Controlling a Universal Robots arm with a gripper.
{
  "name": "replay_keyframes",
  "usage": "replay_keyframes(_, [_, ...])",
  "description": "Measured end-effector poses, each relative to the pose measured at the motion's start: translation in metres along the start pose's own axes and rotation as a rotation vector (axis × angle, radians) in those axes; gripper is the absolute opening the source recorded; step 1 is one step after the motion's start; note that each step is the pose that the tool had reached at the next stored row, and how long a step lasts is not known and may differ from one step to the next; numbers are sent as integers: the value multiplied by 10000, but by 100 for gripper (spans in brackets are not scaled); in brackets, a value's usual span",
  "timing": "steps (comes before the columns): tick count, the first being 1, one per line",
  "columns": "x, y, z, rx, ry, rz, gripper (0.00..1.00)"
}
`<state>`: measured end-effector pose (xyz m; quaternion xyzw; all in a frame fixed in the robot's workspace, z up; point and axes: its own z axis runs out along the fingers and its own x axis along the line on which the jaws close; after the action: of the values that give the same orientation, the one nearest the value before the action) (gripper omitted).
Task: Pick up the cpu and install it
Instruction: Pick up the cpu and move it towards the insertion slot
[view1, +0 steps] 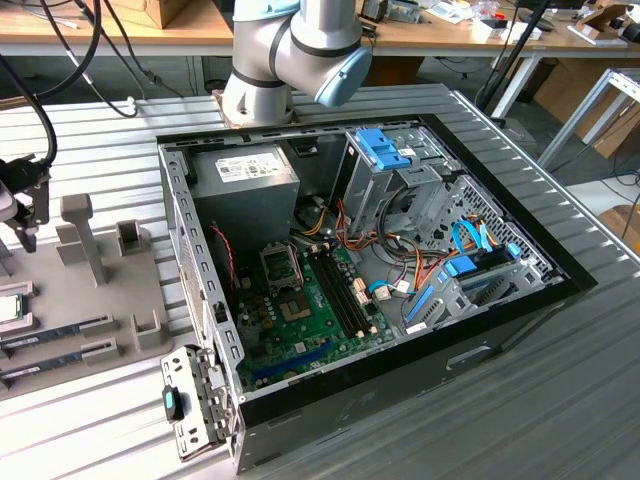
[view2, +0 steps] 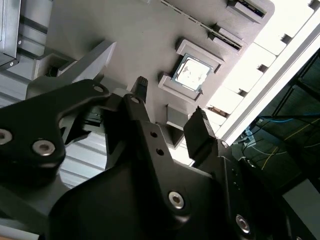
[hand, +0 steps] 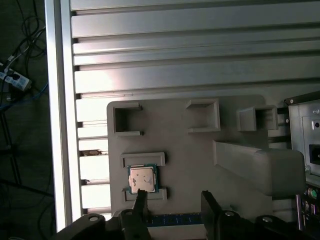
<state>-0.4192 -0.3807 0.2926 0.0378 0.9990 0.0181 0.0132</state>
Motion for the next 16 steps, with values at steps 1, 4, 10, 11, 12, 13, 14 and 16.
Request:
replay_keyframes(1, [0,0,0,0,0,0,60])
replay_keyframes(4, [0,0,1,0,0,0,72])
replay_keyframes(10, [0,0,2,0,-1,0,72])
replay_keyframes(11, [0,0,4,-1,-1,0,72])
replay_keyframes(12, [0,0,6,-1,-1,0,72])
replay_keyframes(13, [0,0,9,0,0,0,72])
replay_keyframes(14, [0,0,13,-1,-1,0,72])
replay_keyframes(16, [1,-1,19,-2,0,0,72])
